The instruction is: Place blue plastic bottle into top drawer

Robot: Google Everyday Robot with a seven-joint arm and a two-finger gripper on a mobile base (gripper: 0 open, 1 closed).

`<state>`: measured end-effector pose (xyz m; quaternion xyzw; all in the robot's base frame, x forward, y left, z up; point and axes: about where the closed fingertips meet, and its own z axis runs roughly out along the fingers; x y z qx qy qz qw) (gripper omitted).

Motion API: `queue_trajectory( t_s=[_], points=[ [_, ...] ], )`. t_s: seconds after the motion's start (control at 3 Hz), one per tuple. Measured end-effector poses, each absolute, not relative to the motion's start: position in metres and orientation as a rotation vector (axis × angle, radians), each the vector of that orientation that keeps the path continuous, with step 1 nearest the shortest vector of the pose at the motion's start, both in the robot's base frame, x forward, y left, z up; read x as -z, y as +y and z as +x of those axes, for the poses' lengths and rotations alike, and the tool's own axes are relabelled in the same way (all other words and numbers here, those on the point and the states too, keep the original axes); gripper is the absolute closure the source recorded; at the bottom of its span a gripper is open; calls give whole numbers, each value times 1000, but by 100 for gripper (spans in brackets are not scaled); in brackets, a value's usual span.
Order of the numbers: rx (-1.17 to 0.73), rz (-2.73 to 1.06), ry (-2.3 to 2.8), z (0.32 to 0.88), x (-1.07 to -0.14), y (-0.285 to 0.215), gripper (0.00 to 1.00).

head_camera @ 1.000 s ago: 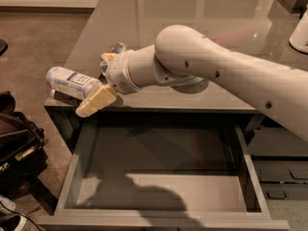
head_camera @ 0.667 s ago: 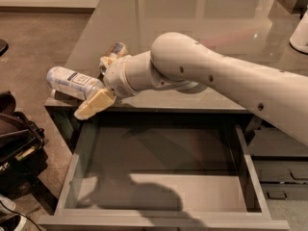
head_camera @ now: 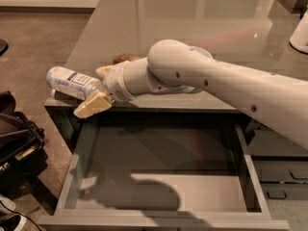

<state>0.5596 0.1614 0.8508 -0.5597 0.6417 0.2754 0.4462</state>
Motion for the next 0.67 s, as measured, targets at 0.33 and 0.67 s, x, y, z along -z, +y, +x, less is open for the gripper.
queue_trajectory(
  t_s=[0.33, 0.67],
  points=[
    [-682, -1386, 1589, 560, -851, 161, 42],
    [-682, -1386, 1589, 560, -851, 161, 65]
  ],
)
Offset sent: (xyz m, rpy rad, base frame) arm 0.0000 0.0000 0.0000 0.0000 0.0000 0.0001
